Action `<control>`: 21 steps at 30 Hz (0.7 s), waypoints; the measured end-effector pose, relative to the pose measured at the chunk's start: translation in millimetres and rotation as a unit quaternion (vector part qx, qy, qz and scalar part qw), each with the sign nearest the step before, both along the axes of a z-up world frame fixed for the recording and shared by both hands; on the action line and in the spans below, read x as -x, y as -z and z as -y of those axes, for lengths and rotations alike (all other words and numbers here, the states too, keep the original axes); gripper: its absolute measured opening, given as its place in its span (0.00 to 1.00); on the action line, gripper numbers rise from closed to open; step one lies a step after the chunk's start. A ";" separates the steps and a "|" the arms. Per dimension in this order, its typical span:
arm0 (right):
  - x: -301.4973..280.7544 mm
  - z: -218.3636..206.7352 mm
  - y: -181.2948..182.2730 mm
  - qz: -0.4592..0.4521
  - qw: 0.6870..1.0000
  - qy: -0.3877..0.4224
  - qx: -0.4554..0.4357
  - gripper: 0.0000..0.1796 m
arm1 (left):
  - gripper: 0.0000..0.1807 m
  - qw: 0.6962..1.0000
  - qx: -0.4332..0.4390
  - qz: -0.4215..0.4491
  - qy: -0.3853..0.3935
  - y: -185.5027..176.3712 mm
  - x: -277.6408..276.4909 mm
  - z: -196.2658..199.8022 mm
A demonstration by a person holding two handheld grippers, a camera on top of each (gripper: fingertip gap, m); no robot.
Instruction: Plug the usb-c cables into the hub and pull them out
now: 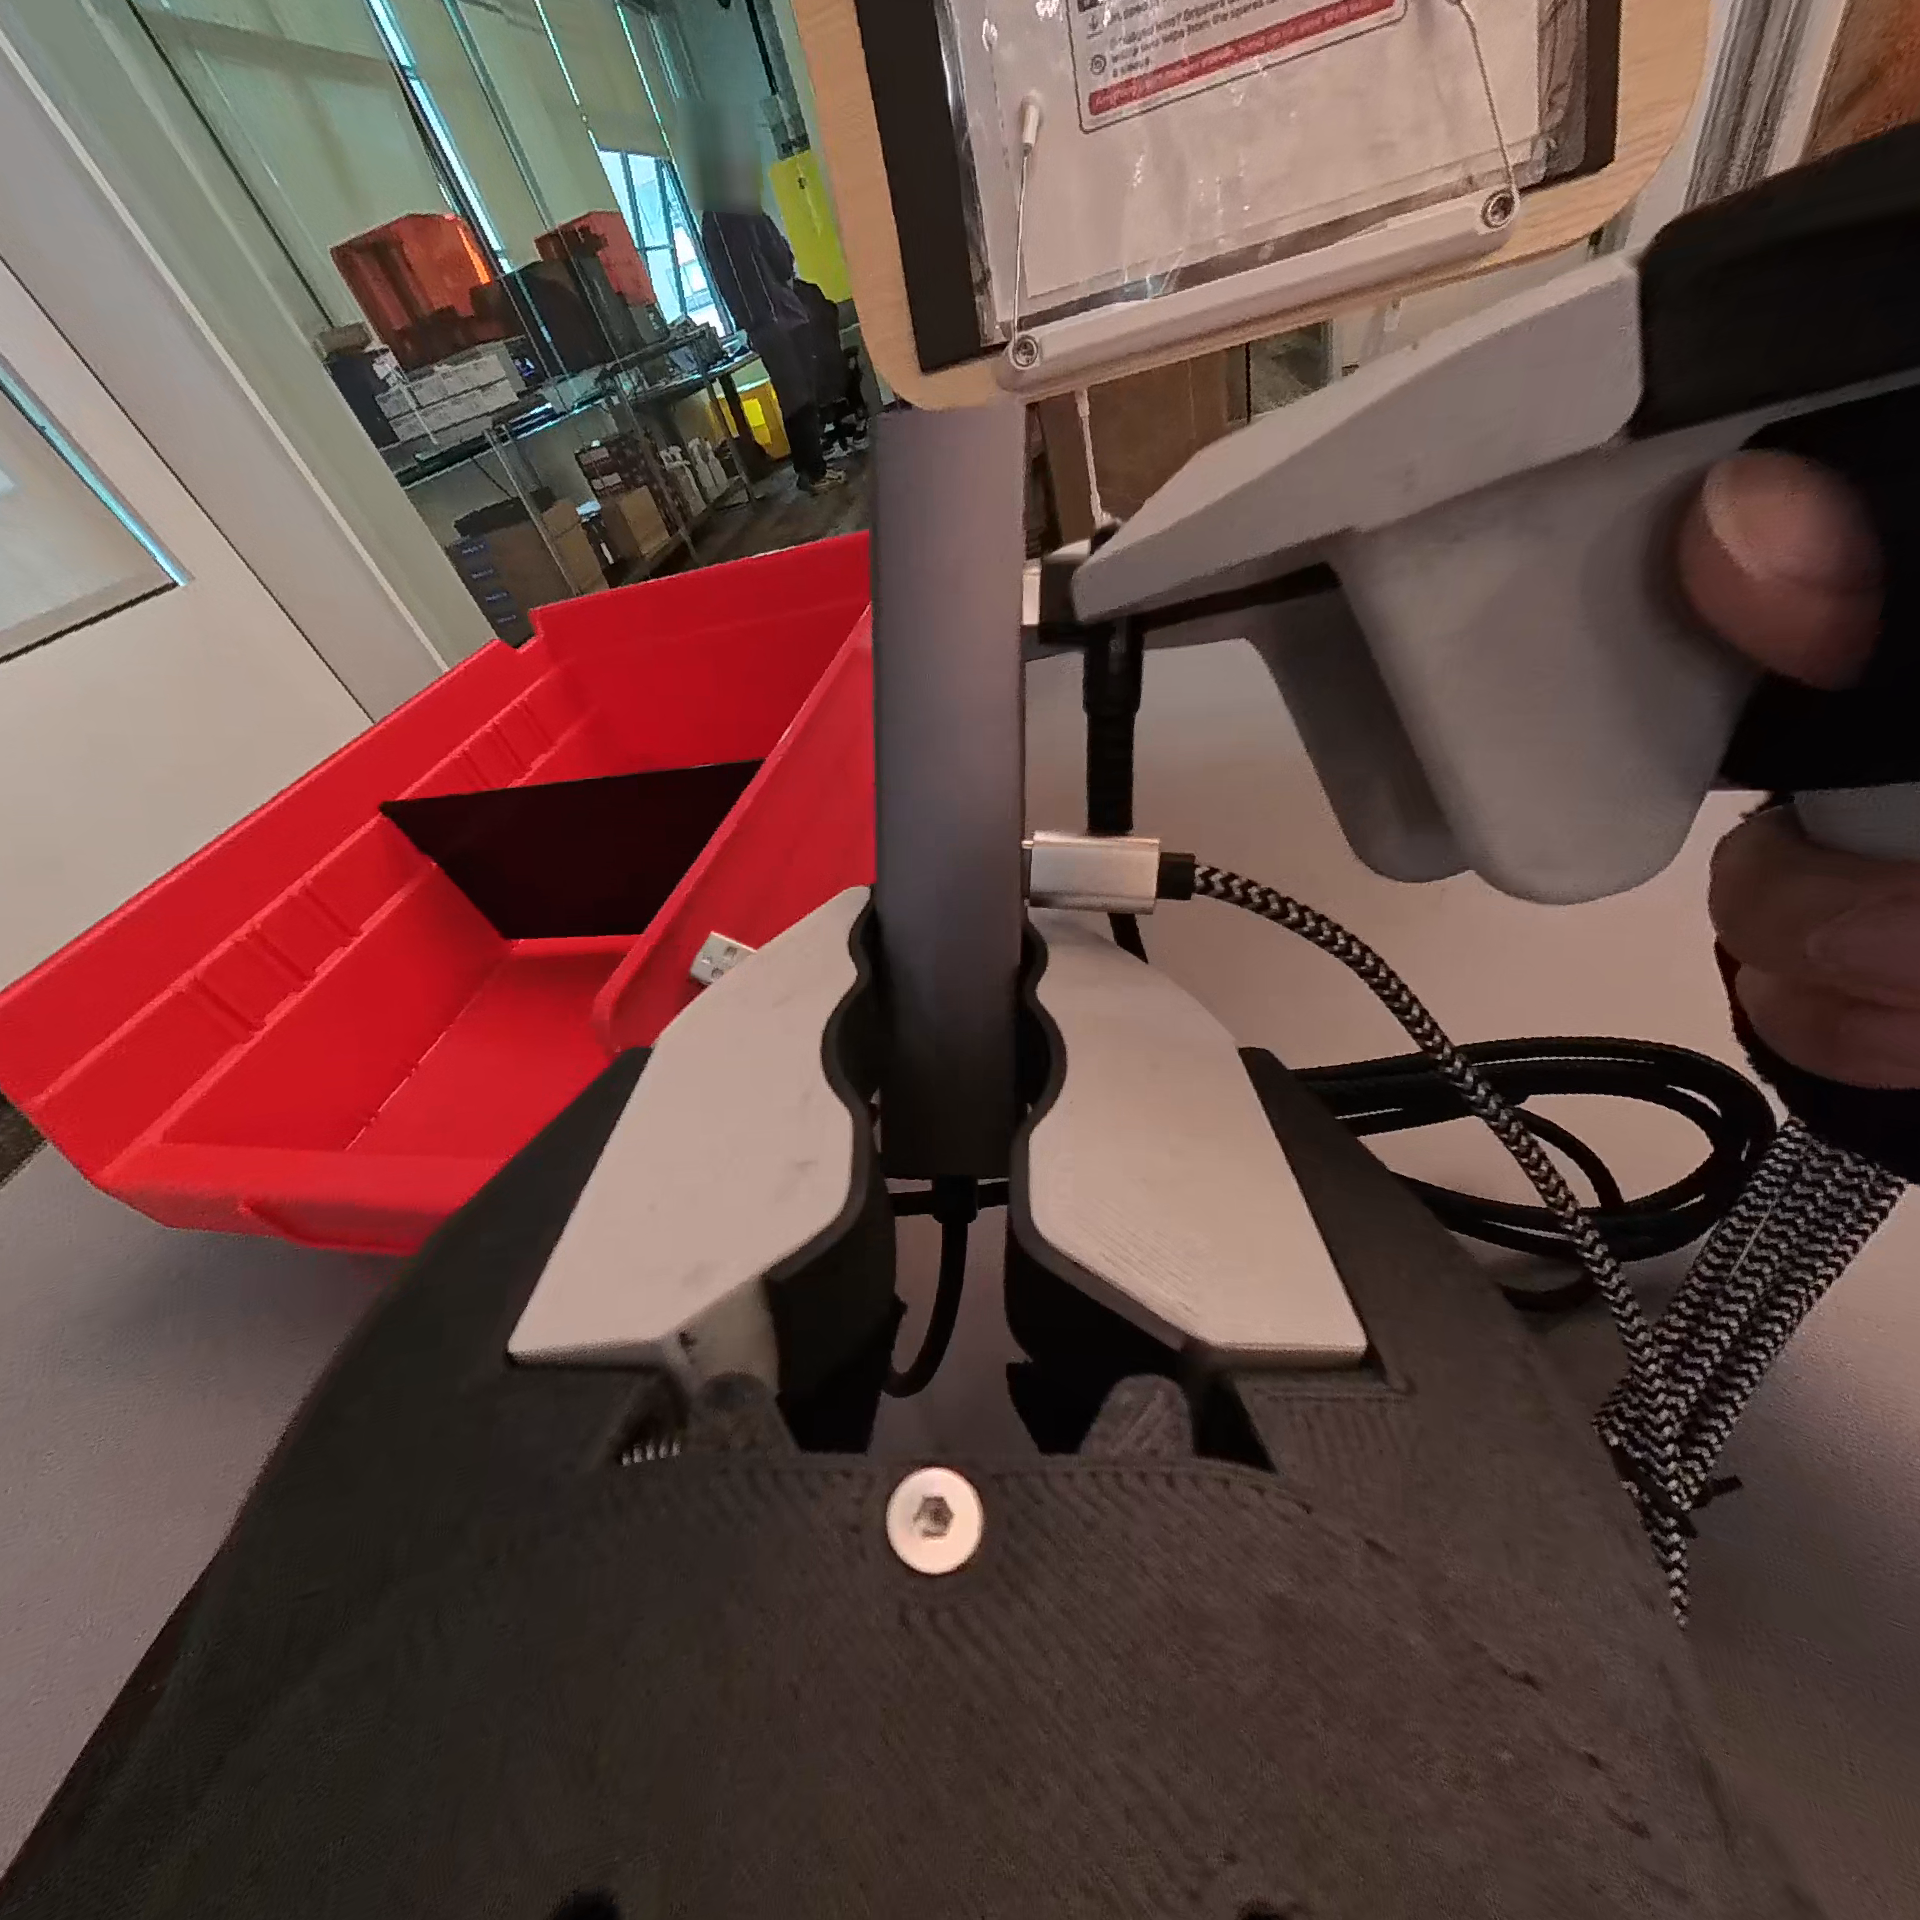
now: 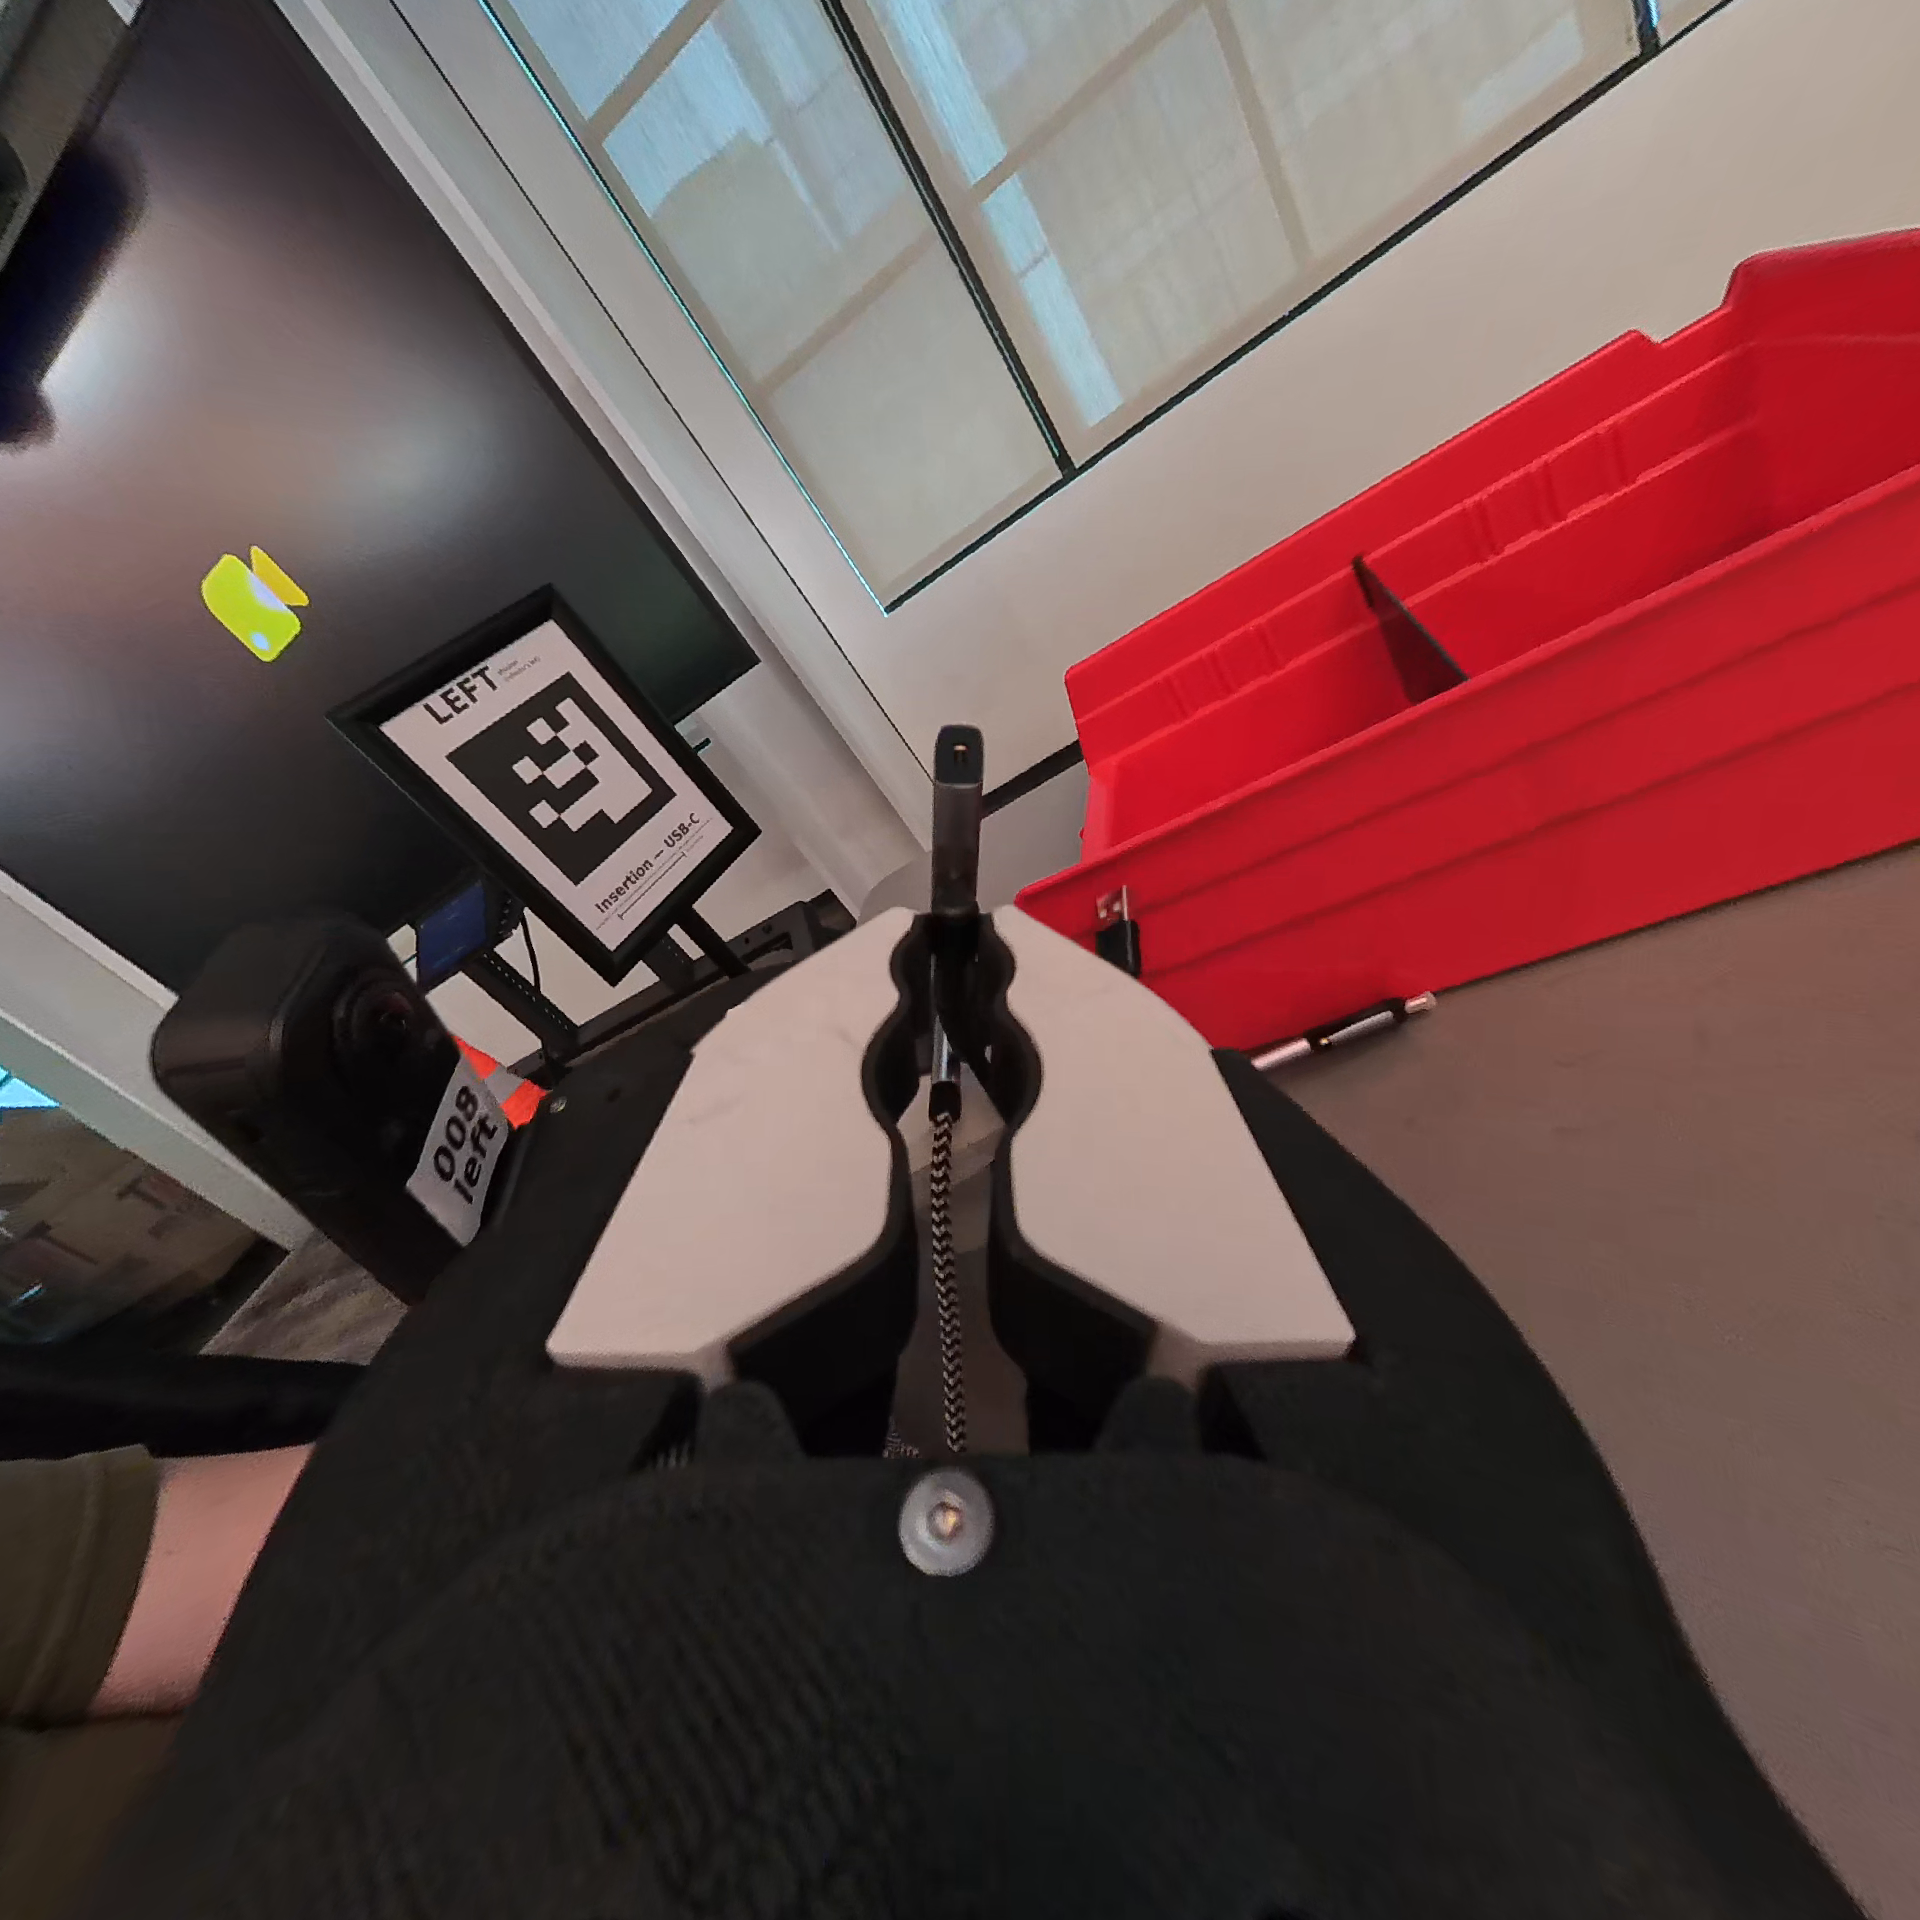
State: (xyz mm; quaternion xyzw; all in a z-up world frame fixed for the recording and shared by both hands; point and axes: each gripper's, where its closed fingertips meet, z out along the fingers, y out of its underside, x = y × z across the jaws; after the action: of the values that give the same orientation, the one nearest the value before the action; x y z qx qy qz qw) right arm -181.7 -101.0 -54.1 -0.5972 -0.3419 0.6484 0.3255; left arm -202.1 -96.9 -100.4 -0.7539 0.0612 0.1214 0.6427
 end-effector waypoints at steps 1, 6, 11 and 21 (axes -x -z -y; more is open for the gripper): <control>0.2 -0.2 0.6 0.001 1.000 0.000 0.001 0.04 | 0.12 1.000 0.001 0.002 0.001 0.4 -0.1 0.0; -1.4 -0.5 0.9 0.013 1.000 -0.003 -0.003 0.04 | 0.12 1.000 -0.004 -0.021 0.002 -1.7 -2.0 0.7; -7.3 -1.6 -1.3 0.021 1.000 -0.022 0.005 0.04 | 0.13 0.993 -0.012 -0.112 0.018 -8.4 -5.8 2.3; -7.5 9.4 -0.6 0.049 0.995 -0.075 -0.040 0.04 | 0.14 0.987 -0.007 -0.154 0.049 -4.1 -7.1 6.5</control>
State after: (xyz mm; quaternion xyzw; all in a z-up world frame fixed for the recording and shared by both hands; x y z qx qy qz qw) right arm -174.2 -110.4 -53.5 -0.5877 -0.4268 0.6265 0.2827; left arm -195.0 -103.4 -96.3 -0.7182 0.1951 0.2046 0.6358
